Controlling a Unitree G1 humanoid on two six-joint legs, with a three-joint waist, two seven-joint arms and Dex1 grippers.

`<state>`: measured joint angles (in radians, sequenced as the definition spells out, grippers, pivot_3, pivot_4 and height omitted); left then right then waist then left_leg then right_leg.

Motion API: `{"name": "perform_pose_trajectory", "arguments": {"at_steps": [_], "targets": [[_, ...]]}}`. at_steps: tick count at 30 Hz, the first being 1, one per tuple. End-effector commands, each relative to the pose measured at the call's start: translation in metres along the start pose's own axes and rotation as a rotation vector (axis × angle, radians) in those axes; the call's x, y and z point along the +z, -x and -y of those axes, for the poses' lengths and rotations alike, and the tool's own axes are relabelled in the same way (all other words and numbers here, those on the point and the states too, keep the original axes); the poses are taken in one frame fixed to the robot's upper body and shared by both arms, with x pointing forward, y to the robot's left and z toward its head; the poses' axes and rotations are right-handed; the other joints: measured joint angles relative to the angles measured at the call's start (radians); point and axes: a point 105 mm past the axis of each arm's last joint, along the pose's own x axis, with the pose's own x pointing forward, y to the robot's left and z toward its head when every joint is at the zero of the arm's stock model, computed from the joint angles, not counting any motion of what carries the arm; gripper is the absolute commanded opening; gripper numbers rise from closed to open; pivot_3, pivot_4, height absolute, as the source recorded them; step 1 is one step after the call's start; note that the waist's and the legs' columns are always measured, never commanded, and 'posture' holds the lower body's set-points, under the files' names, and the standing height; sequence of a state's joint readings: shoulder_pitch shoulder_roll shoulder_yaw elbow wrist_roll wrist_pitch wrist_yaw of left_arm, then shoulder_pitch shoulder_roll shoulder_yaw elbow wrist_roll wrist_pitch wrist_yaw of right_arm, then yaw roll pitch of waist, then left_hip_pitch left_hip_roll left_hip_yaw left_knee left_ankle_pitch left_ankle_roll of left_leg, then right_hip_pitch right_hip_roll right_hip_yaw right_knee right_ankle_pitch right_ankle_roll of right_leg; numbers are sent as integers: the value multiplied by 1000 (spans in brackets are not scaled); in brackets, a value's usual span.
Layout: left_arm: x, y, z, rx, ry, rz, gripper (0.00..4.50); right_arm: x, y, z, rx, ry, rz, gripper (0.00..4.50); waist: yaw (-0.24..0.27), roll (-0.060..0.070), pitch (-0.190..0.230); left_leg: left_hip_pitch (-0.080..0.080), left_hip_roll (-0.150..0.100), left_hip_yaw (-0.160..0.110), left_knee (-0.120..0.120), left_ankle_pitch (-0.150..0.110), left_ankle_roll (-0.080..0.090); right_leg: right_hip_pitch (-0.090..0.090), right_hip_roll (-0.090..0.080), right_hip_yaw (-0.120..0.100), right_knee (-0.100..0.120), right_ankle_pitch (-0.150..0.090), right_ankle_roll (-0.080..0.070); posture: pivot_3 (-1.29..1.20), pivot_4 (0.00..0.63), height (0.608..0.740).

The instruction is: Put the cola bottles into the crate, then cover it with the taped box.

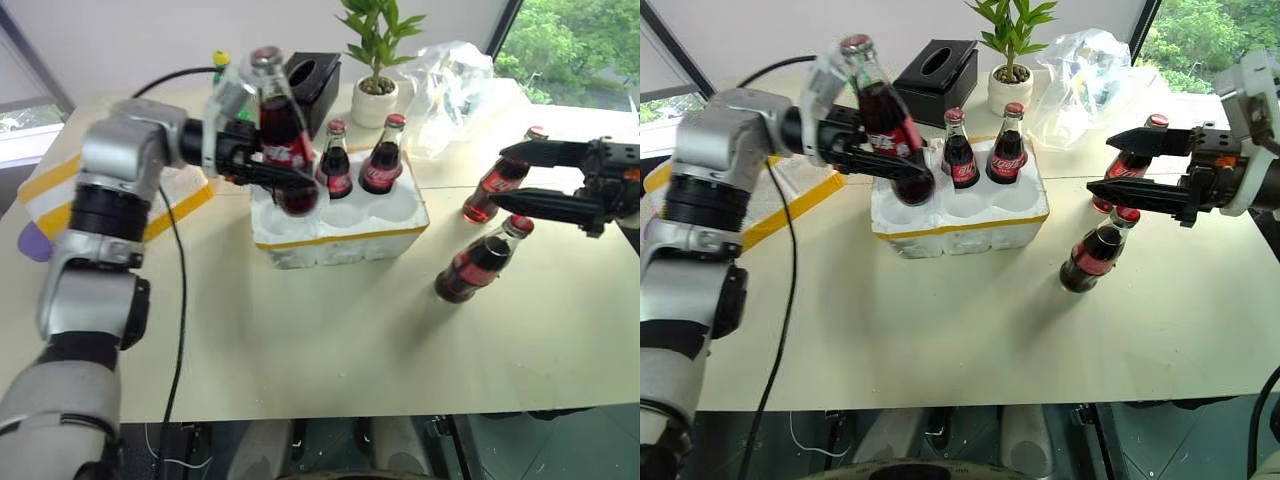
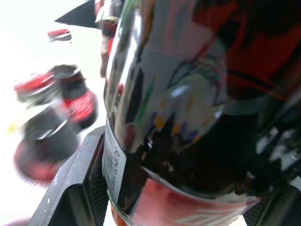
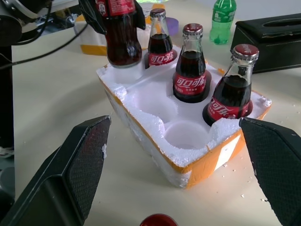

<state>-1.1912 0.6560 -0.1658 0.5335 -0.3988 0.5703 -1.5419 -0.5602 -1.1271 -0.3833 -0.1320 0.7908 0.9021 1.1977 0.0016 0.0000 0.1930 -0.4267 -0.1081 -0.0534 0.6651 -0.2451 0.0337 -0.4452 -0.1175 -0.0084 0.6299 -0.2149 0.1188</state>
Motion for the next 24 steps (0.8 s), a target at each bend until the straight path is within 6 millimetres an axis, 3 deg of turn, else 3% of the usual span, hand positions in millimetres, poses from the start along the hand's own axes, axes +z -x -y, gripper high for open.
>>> {"name": "perform_pose_trajectory", "arguments": {"at_steps": [1, 8, 21, 22, 24], "targets": [[14, 1, 2, -1, -66, 45, 2815, 12, 5, -1, -13, 51, 26, 4500, 12, 0, 0, 0, 0, 0, 0, 0, 0, 0, 0, 0, 0, 0, 0, 0, 150, 732], [-7, -11, 1, 7, -48, 18, 2815, 13, 1, 1, -8, 49, 40, 4500, 10, -1, 1, -1, -2, -1, 2, -1, 1, 1, -1, 0, 0, 0, 0, 0, 150, 732], [-68, -23, -10, 77, -9, -90, 2815, 2, 0, 4, -37, 14, 44, 4500, 11, -1, 1, -1, -1, 0, 1, 0, 1, 1, -1, 0, 0, 0, 0, 0, 150, 732], [-70, -24, -10, 80, -9, -92, 3839, 0, 0, 4, -38, 13, 40, 4500, 11, -1, 1, -1, -1, 0, 1, 0, 1, 1, -1, 0, 0, 0, 0, 0, 150, 732], [-69, -22, -10, 83, 0, -84, 4482, -2, 0, 5, -44, 9, 37, 4500, 11, -1, 1, 0, -1, 0, 1, 0, 1, 1, -1, 0, 0, 0, 0, 0, 150, 732]]}}
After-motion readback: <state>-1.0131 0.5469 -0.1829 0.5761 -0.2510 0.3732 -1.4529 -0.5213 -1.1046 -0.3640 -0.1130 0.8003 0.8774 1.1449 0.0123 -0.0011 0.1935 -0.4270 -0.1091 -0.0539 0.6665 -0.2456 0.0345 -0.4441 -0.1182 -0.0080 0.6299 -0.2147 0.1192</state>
